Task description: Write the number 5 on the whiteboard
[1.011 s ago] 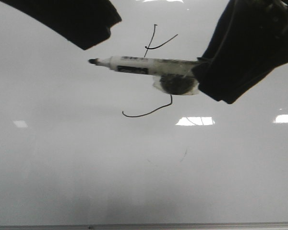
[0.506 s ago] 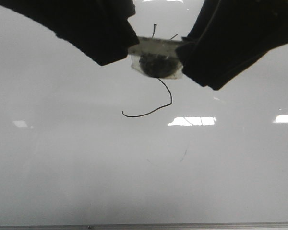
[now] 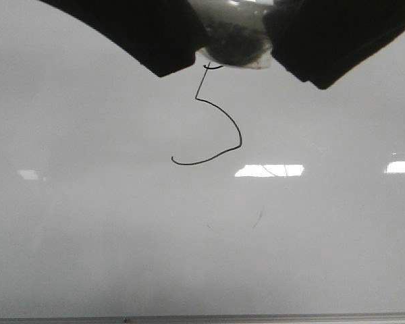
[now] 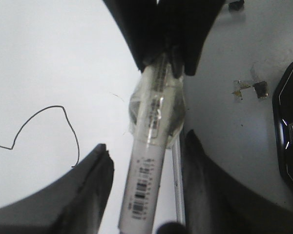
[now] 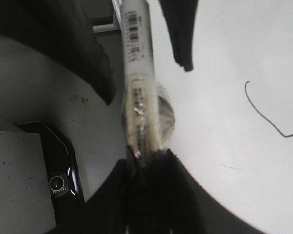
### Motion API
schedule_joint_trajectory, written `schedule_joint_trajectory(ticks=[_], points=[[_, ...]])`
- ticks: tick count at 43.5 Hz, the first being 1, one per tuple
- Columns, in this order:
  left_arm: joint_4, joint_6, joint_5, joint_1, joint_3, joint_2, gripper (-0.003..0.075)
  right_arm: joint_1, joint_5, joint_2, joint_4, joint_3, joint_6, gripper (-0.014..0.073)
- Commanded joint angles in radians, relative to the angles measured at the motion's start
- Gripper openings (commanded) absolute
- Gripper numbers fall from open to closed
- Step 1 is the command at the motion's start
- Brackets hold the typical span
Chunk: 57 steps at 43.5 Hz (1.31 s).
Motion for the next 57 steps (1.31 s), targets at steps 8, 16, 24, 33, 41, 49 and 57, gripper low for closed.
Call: schedule_joint_trajectory(ticks=[8,16,24,33,41,49,57], points=[[-0.003,-0.005,-0.031,-0.006,-0.03,-0.024,0.0312,0.002,-0.021,-0.016,0.023,-0.03,-0.002,-0.0061],[-0.009,-0.005,-0.031,-0.006,-0.03,-0.024,0.023,0.002,-0.021,-0.016,0.023,-0.03,-0.002,-0.0061],[-0.011,-0.005,-0.031,-0.006,-0.03,-0.024,0.0089,0.002,-0.016,-0.016,0.023,-0.03,-0.002,-0.0061],[-0.012,-0.005,-0.031,-0.006,-0.03,-0.024,0.0038,0.002,-0.015,-0.016,0.023,-0.03,-0.002,-0.0039],[-0.012,-0.005,-0.031,-0.006,-0.03,-0.024,0.0038,0.002,-0.027,-0.016,0.024,-0.03,-0.002,0.0278],[-0.011,-0.038,-0.031,0.005,-0.03,-0.03,0.0038,-0.033,-0.022,-0.03,0.022,-0.028,0.015,0.0506],[-0.042,-0.092,-0.052,0.109,-0.007,-0.063,0.0038,-0.187,-0.064,-0.135,0.019,0.007,0.097,0.0482]])
